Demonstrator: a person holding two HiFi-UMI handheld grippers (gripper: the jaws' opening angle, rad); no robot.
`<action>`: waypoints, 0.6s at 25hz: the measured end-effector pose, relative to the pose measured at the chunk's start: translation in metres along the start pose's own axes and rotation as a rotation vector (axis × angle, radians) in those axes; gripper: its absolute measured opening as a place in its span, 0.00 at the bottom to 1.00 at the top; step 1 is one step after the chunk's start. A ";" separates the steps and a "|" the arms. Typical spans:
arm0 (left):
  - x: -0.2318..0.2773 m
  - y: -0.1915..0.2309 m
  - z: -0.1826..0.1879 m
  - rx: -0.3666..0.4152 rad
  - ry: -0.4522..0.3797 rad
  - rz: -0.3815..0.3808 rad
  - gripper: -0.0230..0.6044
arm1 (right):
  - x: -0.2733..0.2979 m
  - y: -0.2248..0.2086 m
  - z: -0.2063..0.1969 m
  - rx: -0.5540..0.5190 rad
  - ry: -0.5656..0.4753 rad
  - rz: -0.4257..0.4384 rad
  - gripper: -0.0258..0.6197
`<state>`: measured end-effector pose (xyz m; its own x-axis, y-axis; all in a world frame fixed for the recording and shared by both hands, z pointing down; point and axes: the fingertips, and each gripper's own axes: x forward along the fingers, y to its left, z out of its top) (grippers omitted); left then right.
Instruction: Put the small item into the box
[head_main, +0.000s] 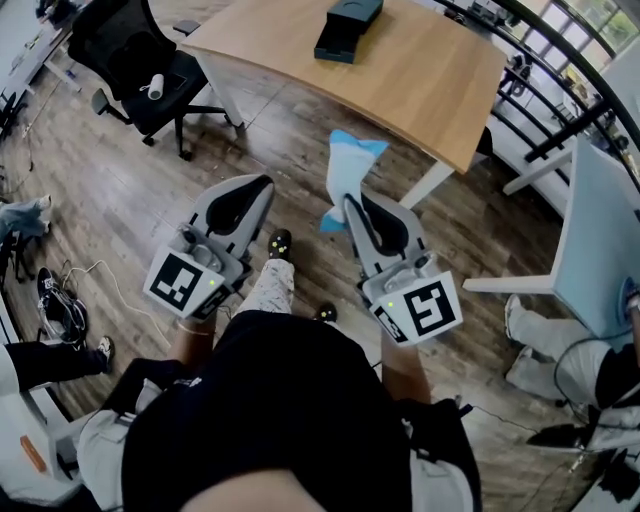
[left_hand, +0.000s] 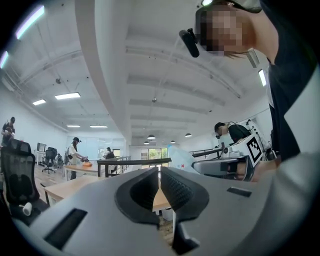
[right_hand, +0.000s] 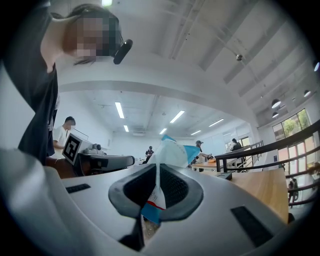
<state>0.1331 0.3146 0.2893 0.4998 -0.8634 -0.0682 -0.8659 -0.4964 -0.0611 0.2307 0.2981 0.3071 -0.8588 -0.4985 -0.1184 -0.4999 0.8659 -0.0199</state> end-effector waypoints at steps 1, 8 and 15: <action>0.004 0.004 0.000 0.000 -0.004 -0.012 0.07 | 0.004 -0.003 -0.001 -0.007 0.002 -0.009 0.09; 0.044 0.048 -0.001 0.019 -0.035 -0.094 0.07 | 0.043 -0.032 0.006 -0.048 -0.002 -0.092 0.09; 0.084 0.097 -0.012 0.000 -0.038 -0.168 0.07 | 0.091 -0.064 0.002 -0.047 -0.004 -0.167 0.09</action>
<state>0.0910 0.1928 0.2901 0.6375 -0.7647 -0.0943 -0.7705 -0.6332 -0.0743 0.1850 0.1977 0.2957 -0.7626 -0.6354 -0.1210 -0.6408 0.7677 0.0071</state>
